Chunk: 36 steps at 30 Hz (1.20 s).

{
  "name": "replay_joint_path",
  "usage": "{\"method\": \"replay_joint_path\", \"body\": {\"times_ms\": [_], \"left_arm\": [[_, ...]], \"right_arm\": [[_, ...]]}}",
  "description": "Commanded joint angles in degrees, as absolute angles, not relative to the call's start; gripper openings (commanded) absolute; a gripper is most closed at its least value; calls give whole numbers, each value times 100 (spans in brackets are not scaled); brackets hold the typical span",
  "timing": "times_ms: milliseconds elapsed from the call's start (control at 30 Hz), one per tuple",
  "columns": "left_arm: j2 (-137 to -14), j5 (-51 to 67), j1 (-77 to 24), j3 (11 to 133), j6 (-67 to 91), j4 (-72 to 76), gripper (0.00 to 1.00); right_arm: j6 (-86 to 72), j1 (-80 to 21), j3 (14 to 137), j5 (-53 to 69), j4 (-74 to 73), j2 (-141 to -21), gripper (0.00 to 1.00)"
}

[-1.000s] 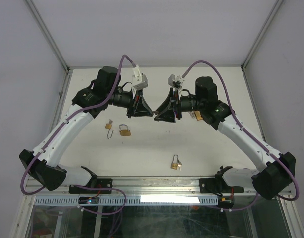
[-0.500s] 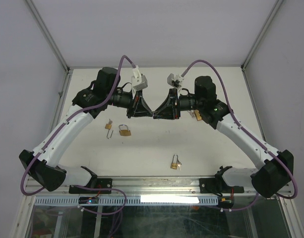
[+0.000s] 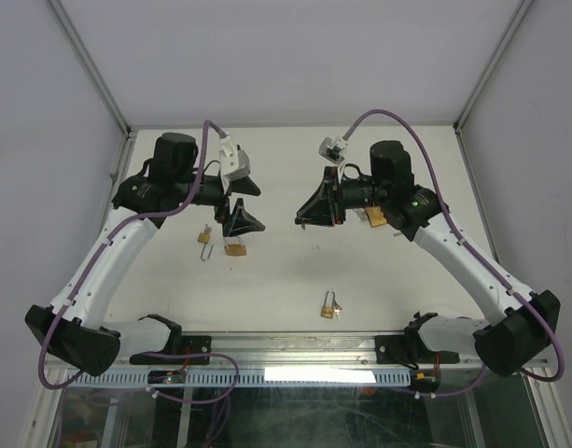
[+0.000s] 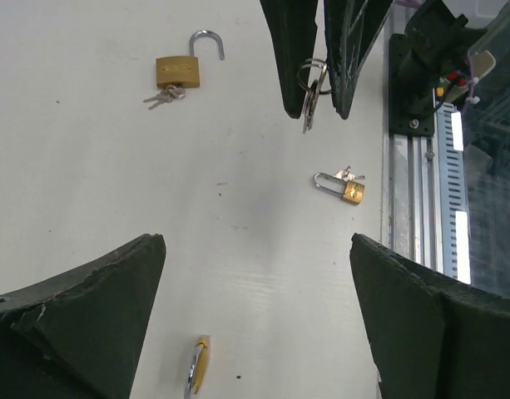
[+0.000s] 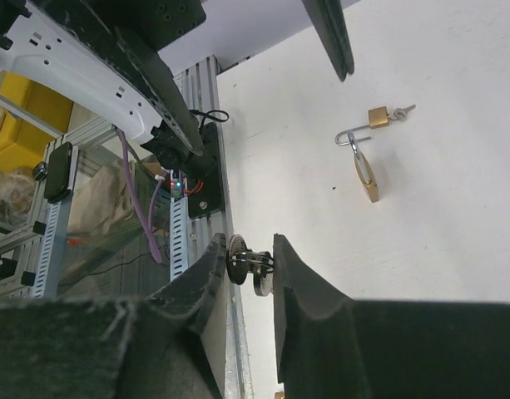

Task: Unlock with the key
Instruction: Pick up the key from the center of the board.

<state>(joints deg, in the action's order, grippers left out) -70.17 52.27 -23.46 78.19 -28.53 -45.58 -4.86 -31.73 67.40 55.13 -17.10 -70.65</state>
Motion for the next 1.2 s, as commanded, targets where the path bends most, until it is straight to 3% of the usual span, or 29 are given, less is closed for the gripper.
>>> {"method": "replay_joint_path", "body": {"times_ms": [0,100,233,400,700,933,1167], "left_arm": [[-7292,5217,-2365,7928,-3681,-5009,93],[-7391,5246,-2582,7943,-3054,-4407,85],[-6896,5471,-2756,7277,-1324,-2295,67],[-6180,5321,-3051,6058,-373,65,61],[-6611,5276,-3109,6256,362,693,49],[-6835,5264,-3113,6339,657,1042,49],[-6911,5335,-3128,6430,691,1234,35]], "right_arm": [[-615,-3141,6885,5261,-1785,-6782,0],[-1074,-3138,6848,5292,-1136,-6761,0],[-2015,-3139,6613,5129,121,-6625,0],[-2780,-3139,6311,4720,1348,-6449,0],[-2866,-3139,6411,4793,1500,-6516,0],[-2926,-3142,6426,4882,1634,-6567,0],[-2906,-3145,6427,4921,1643,-6590,0]]}}
